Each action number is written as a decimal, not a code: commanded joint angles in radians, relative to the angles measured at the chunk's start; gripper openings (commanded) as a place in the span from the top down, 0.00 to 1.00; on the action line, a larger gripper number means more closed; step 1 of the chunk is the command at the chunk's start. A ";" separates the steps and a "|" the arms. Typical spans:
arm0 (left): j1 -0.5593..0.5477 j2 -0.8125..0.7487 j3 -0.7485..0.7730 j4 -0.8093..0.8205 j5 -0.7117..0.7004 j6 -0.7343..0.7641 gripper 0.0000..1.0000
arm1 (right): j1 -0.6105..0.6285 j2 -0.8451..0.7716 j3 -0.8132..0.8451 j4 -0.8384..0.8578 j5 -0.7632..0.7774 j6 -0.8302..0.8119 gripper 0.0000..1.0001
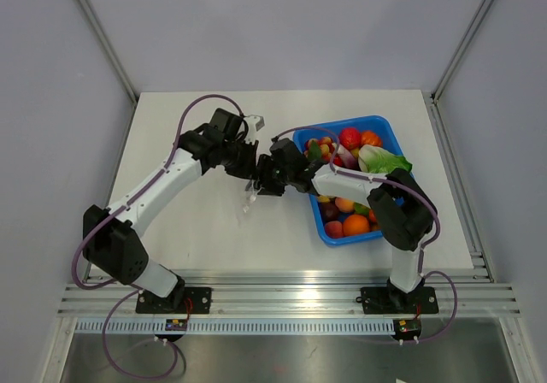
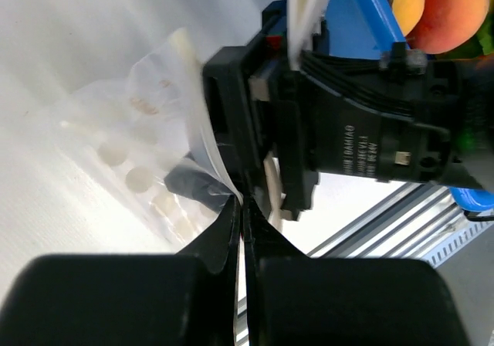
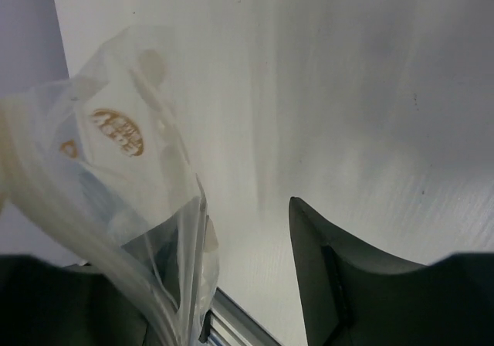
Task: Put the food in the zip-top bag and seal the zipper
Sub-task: Open the zipper of the food storage bag at the center of the board, then pick up the fake fruit from the bin.
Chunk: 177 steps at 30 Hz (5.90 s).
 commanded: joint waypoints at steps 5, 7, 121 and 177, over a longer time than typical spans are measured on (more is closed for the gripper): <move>-0.006 -0.060 0.018 0.059 0.043 -0.019 1.00 | 0.026 0.051 0.096 -0.102 0.109 -0.012 0.48; -0.006 -0.061 0.023 0.052 0.038 -0.014 1.00 | 0.026 0.054 0.089 -0.099 0.109 -0.012 0.51; -0.028 0.163 0.137 0.026 -0.019 -0.126 1.00 | -0.092 -0.033 0.096 -0.248 0.393 -0.194 1.00; -0.106 0.259 0.264 -0.076 -0.186 -0.140 1.00 | -0.310 -0.516 -0.158 -0.581 0.569 -0.317 0.20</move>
